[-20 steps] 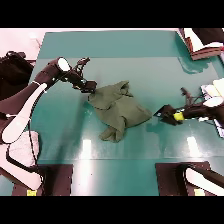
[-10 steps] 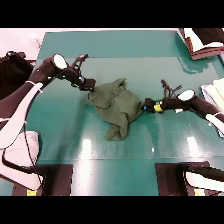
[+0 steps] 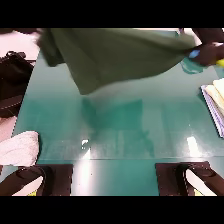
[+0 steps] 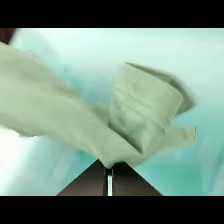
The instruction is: Fold the shirts.
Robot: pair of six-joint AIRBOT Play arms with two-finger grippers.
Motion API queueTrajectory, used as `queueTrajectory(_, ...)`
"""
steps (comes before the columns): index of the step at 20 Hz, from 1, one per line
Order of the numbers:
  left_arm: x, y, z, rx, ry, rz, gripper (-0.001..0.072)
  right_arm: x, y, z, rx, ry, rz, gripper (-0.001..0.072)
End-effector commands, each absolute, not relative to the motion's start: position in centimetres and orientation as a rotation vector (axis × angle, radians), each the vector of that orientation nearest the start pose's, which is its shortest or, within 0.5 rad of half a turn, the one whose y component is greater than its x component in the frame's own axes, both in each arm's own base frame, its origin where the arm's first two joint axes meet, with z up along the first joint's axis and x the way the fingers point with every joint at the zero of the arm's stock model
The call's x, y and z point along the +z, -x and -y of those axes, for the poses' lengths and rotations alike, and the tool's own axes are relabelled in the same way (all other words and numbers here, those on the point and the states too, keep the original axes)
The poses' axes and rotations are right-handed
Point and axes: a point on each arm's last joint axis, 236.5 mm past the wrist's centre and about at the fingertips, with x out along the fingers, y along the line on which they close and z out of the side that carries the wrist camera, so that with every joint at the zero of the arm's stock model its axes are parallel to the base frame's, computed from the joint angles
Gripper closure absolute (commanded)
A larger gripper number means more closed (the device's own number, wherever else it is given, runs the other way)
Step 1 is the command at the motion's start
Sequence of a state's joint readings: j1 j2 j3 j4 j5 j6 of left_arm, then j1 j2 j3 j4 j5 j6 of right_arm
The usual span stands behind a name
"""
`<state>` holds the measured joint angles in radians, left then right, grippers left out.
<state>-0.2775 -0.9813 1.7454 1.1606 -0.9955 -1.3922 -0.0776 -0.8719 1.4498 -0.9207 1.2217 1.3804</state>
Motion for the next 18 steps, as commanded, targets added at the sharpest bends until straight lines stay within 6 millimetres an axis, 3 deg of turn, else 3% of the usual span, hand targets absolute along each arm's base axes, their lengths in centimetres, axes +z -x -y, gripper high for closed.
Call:
queueTrajectory(1, 48.6, -28.3, 16.2, -0.613, 0.04, -0.035, 0.068, 38.3, -29.3, -9.7, 0.454, -0.201, -0.403, 0.0694)
queueTrajectory(3, 45.9, -29.5, 16.9, -0.626, 0.023, -0.132, 0.0681, 38.4, -29.3, -9.7, 0.449, -0.223, -0.407, 0.0694)
queueTrajectory(5, 41.2, -32.1, 18.1, -0.642, -0.001, -0.299, 0.0681, 35.6, -30.7, -9.8, 0.452, -0.256, -0.495, 0.0694)
queueTrajectory(8, 31.2, -35.4, 19.5, -0.657, -0.021, -0.601, 0.068, 27.6, -32.9, -10.2, 0.451, -0.289, -0.72, 0.0694)
queueTrajectory(11, 19.4, -38.1, 20.2, -0.642, -0.01, -0.892, 0.068, 17.7, -35.2, -8.8, 0.351, -0.328, -0.968, 0.0694)
queueTrajectory(13, 13.2, -39.9, 20.6, -0.64, -0.033, -0.993, 0.0679, 13.4, -37.3, -8.0, 0.305, -0.384, -1.032, 0.0694)
queueTrajectory(15, 10.5, -43.0, 20.9, -0.61, -0.018, -0.978, 0.0678, 11.3, -39.6, -7.2, 0.273, -0.416, -1.05, 0.0693)
queueTrajectory(17, 10.9, -46.4, 20.5, -0.55, 0.021, -0.873, 0.066, 10.8, -41.8, -6.7, 0.258, -0.423, -1.041, 0.0691)
queueTrajectory(18, 12.0, -47.8, 20.0, -0.519, 0.057, -0.815, 0.0368, 11.0, -43.0, -6.3, 0.253, -0.431, -1.029, 0.0682)
